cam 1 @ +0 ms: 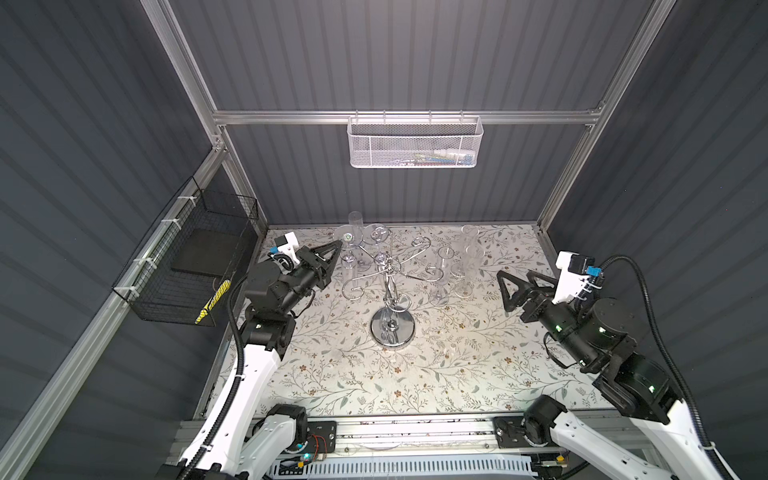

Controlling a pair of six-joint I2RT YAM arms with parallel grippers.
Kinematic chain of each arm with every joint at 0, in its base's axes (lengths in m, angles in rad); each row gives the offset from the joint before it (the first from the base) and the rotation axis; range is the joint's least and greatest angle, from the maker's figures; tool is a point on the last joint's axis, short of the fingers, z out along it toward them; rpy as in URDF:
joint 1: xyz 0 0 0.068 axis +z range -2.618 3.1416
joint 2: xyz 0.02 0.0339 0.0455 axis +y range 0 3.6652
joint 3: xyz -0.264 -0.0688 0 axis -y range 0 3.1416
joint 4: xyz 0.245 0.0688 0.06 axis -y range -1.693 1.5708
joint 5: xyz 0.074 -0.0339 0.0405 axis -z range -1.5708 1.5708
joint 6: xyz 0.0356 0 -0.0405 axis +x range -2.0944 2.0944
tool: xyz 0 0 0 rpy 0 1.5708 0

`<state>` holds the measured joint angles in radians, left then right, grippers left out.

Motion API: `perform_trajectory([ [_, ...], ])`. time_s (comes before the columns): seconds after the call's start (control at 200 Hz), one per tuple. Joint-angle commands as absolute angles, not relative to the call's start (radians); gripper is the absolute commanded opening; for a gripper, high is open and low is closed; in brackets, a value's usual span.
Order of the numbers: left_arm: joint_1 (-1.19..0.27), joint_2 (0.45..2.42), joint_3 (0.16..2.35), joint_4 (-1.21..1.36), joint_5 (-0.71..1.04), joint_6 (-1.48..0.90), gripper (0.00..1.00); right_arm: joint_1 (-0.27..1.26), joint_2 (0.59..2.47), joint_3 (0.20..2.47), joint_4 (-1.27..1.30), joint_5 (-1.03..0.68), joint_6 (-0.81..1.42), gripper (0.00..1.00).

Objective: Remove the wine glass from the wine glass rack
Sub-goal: 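Close the left gripper on the foot of a flute hanging on the rack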

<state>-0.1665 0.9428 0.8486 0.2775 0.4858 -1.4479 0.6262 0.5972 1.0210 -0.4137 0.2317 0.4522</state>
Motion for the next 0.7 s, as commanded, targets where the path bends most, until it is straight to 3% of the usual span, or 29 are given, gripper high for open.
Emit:
perform_trajectory([
  [0.0,-0.166,0.935,0.893,0.308,0.531,-1.418,0.0,0.624,0.591,1.02,-0.41,0.236,0.446,0.99],
  [0.695,-0.166,0.911,0.896,0.284,0.715,-1.438,0.0,0.623,0.593,1.022,-0.407,0.218,0.451,0.99],
])
